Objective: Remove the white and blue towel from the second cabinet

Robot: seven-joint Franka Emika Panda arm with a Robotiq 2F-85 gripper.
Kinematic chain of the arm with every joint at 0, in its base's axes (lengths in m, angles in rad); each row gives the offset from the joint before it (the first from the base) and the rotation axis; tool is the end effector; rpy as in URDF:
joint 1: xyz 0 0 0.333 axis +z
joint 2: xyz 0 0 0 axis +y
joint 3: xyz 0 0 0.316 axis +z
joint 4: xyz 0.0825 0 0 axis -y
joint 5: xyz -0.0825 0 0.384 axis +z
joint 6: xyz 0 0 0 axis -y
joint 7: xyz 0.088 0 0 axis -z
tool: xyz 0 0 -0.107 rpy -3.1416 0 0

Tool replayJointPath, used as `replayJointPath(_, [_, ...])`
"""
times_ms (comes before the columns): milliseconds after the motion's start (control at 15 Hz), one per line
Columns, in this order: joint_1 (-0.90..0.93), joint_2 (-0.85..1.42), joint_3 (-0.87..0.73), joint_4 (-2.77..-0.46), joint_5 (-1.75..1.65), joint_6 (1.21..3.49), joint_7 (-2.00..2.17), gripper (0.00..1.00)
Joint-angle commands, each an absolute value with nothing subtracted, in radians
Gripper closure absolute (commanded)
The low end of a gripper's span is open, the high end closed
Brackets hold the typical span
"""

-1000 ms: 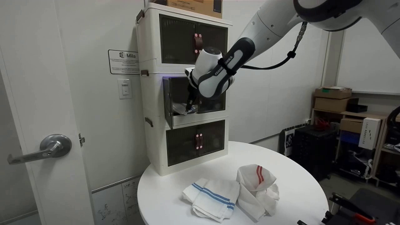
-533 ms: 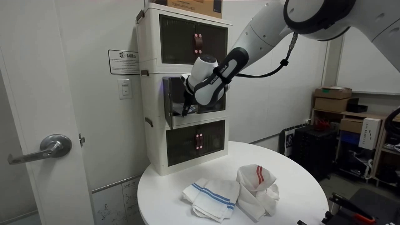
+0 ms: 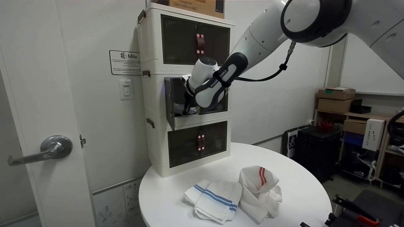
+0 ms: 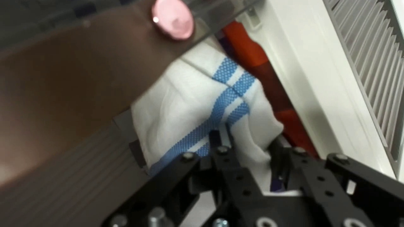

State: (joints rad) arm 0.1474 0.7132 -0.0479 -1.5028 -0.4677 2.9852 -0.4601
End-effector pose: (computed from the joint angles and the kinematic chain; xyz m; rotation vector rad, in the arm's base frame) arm 0.7505 0.1156 0.3307 2.2589 1.2604 0.9348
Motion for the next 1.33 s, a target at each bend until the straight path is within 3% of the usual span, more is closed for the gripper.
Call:
replayJointPath(0, [0.145, 0.718, -0.033, -1.47, -0.479, 2.978, -0.46, 0.9])
replayJointPath(67, [0.131, 0.696, -0.003, -1.485, -0.465, 2.946, -0.477, 0.93])
replayJointPath(267, [0.08, 0.634, 0.086, -1.529, -0.428, 2.89, -0.522, 0.88])
replayJointPath(733, [0.047, 0.452, 0.132, -1.657, -0.392, 2.816, -0.518, 0.88])
replayJointPath(1267, [-0.196, 0.249, 0.44, -1.938, 0.0, 2.75, -0.723, 0.88])
